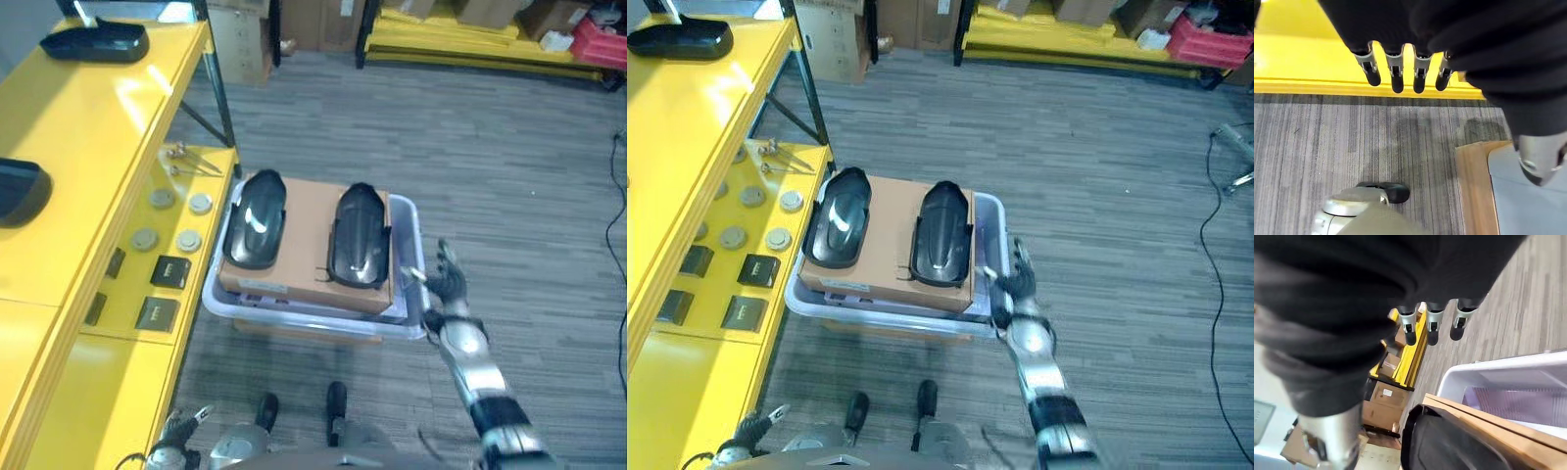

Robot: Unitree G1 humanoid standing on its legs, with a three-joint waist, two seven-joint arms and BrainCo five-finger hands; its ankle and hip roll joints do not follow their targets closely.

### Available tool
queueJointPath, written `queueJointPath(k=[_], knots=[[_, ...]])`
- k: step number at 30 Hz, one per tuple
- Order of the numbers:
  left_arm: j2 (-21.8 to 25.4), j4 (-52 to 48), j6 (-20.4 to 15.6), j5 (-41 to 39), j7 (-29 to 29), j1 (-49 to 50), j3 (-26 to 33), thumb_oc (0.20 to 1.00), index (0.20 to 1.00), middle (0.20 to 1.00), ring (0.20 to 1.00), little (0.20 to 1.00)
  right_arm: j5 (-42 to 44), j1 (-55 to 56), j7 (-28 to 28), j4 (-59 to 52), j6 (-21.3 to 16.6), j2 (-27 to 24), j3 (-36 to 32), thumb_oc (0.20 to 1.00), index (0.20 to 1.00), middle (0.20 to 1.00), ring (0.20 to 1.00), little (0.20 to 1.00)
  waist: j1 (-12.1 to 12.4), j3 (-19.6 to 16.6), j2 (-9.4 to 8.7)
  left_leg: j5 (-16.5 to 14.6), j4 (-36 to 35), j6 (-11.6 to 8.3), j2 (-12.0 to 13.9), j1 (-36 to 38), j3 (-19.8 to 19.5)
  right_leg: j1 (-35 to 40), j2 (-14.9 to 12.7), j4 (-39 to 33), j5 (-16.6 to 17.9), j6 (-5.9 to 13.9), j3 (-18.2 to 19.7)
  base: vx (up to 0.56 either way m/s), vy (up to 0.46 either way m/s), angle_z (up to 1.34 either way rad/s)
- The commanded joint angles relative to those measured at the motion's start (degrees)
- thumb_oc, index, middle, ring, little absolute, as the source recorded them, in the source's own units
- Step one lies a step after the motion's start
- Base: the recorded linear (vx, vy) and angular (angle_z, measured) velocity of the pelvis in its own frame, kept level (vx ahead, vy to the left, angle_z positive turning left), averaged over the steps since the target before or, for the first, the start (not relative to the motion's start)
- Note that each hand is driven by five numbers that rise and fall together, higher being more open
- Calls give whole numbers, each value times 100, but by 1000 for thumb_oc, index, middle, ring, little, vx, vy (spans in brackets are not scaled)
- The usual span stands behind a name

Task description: Move parts from the plastic box to the shelf.

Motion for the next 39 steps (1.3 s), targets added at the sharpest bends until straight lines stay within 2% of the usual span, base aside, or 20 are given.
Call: queueJointPath(k=[1, 6, 7, 14, 19, 26, 31, 32, 33, 35, 36, 37, 39], knots=[[-23, 282, -126, -290, 303, -481, -321, 1000, 1000, 1000, 1000, 1000, -56, -903, -818, 199, 29, -288, 190, 1000, 1000, 1000, 1000, 1000, 302, 259, 146, 93, -228, -250, 300, -325, -315, 298, -232, 27, -555, 516, -65, -88, 31, 17], [-54, 385, -101, -387, 372, -574, -478, 1000, 1000, 1000, 1000, 1000, -13, -1896, -1007, 1119, 194, -433, 597, 1000, 1000, 1000, 1000, 1000, 425, 428, 115, 160, -228, -272, 302, -571, -277, 51, -211, 3, -453, 520, -31, -47, 26, 11], [-71, 477, -66, -411, 427, -600, -543, 1000, 1000, 1000, 1000, 1000, -92, -2363, -1188, 1561, 286, -579, 744, 1000, 1000, 1000, 1000, 1000, 468, 506, 74, 189, -228, -281, 302, -675, -265, -61, -192, 3, -417, 521, -20, -32, 14, -1], [-116, 446, -104, -599, 596, -734, -633, 1000, 1000, 1000, 1000, 1000, -235, -3209, -1419, 2392, 530, -888, 1149, 1000, 1000, 1000, 1000, 1000, 497, 757, 78, 313, -228, -322, 273, -948, -318, -325, -187, 3, -350, 520, -27, -32, 13, -2], [-171, 377, -131, -637, 720, -802, -754, 1000, 1000, 1000, 1000, 1000, -237, -3254, -1634, 2585, 534, -999, 1178, 1000, 1000, 1000, 1000, 1000, 471, 845, 135, 362, -228, -327, 243, -1052, -403, -372, -224, 3, -355, 534, -114, 1, 9, 12], [-180, 359, -155, -698, 785, -829, -787, 1000, 1000, 1000, 1000, 1000, -161, -3329, -1508, 2878, 537, -898, 1325, 1000, 1000, 1000, 1000, 1000, 440, 869, 149, 380, -228, -319, 227, -1116, -384, -441, -259, 3, -312, 548, -94, -5, 3, 0], [-169, 311, -176, -914, 732, -938, -789, 1000, 1000, 1000, 1000, 1000, 330, -3524, -1055, 3460, 543, -655, 1460, 1000, 1000, 1000, 1000, 1000, 435, 961, 108, 429, -228, -333, 227, -1224, -345, -566, -263, 3, -256, 550, -65, -7, 2, 0], [-169, 311, -176, -915, 731, -940, -787, 1000, 1000, 1000, 1000, 1000, 333, -3531, -1052, 3468, 539, -655, 1464, 915, 915, 915, 915, 915, 435, 960, 108, 430, -228, -333, 227, -1226, -344, -569, -263, 3, -255, 550, -64, -23, -2, -4], [-167, 292, -187, -941, 718, -947, -805, 1000, 1000, 1000, 1000, 1000, 394, -3559, -973, 3628, 541, -614, 1501, 787, 787, 787, 787, 787, 443, 976, 105, 443, -228, -336, 220, -1252, -354, -590, -266, 3, -246, 552, -68, -18, 5, -4], [-165, 259, -198, -992, 716, -975, -823, 1000, 1000, 1000, 1000, 1000, 459, -3624, -913, 3802, 547, -569, 1555, 592, 592, 592, 592, 592, 457, 1013, 113, 466, -228, -344, 217, -1304, -365, -617, -277, 3, -231, 553, -90, 0, 0, 0], [-174, 251, -189, -1006, 699, -984, -846, 1000, 1000, 1000, 1000, 1000, 498, -3643, -869, 3947, 553, -551, 1567, 329, 329, 329, 329, 329, 465, 1036, 122, 479, -228, -348, 218, -1325, -371, -631, -281, 3, -221, 552, -99, 0, 0, 0], [-183, 257, -188, -1028, 682, -992, -866, 1000, 1000, 1000, 1000, 1000, 556, -3693, -841, 4044, 567, -502, 1580, 200, 200, 200, 200, 200, 475, 1059, 129, 490, -228, -353, 219, -1341, -367, -646, -287, 3, -212, 552, -108, 0, 0, 0], [-186, 264, -167, -1061, 662, -990, -863, 1000, 1000, 1000, 1000, 1000, 631, -3737, -802, 4178, 584, -443, 1601, 200, 200, 200, 200, 200, 489, 1093, 133, 506, -228, -353, 214, -1363, -374, -674, -286, 3, -200, 553, -108, 0, 0, 0]])
